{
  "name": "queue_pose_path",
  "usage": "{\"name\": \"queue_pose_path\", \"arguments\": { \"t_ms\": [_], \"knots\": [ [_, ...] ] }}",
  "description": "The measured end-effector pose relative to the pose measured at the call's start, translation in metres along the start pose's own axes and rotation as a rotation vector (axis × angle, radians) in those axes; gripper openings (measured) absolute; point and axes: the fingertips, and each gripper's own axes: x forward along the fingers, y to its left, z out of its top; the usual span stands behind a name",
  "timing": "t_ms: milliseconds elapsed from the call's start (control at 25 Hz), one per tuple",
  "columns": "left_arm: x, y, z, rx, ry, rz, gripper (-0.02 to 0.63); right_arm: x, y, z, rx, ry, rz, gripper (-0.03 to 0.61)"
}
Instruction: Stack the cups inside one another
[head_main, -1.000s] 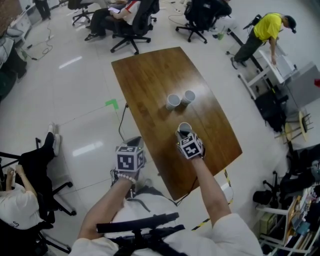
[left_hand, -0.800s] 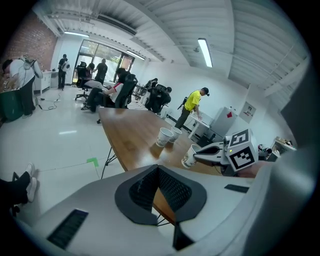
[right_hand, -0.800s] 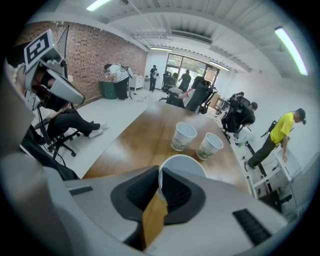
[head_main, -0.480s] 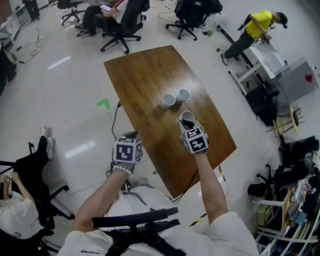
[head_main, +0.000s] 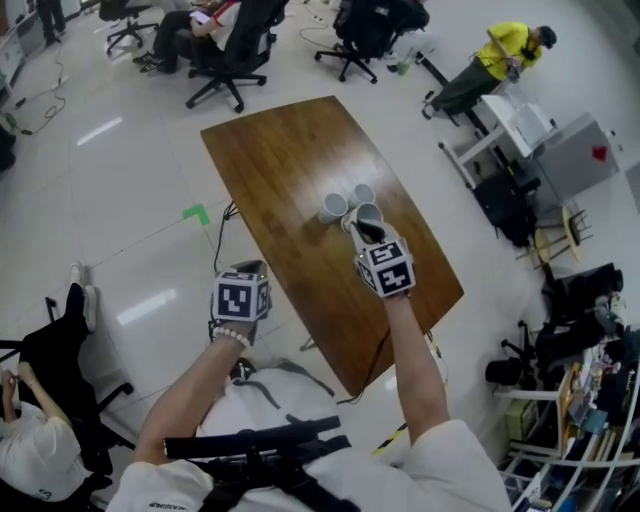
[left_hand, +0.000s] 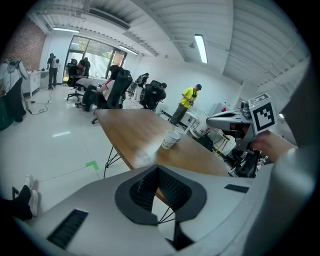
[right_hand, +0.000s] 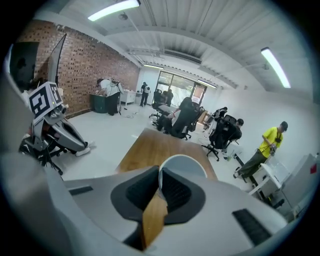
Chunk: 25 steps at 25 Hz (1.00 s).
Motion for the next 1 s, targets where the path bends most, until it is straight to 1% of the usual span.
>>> {"name": "queue_pose_path", "arguments": {
  "t_ms": [120,280,520,760,1000],
  "knots": [
    [-0.004,0.014,-0.001,-0.010,0.005,-0.019,-0.002,0.006,0.000,0.011,-0.010,0.007,-0.025,0.025],
    [-0.008,0.026,0.002,0.006,0.013,-0.052,-0.002,0.006,-0.007,0.031,-0.027,0.008,-0.063,0.025],
    [-0.017,0.036,0.010,-0.014,-0.001,-0.060,-0.002,0.018,-0.017,0.047,-0.026,0.024,-0.085,0.025],
    [-0.008,0.040,0.010,-0.037,0.011,-0.069,-0.002,0.043,-0.033,0.045,0.001,0.050,-0.062,0.025],
    [0.007,0.046,0.025,-0.016,0.016,-0.054,-0.002,0.071,-0.042,0.036,0.017,0.076,-0.015,0.025]
  ]
}}
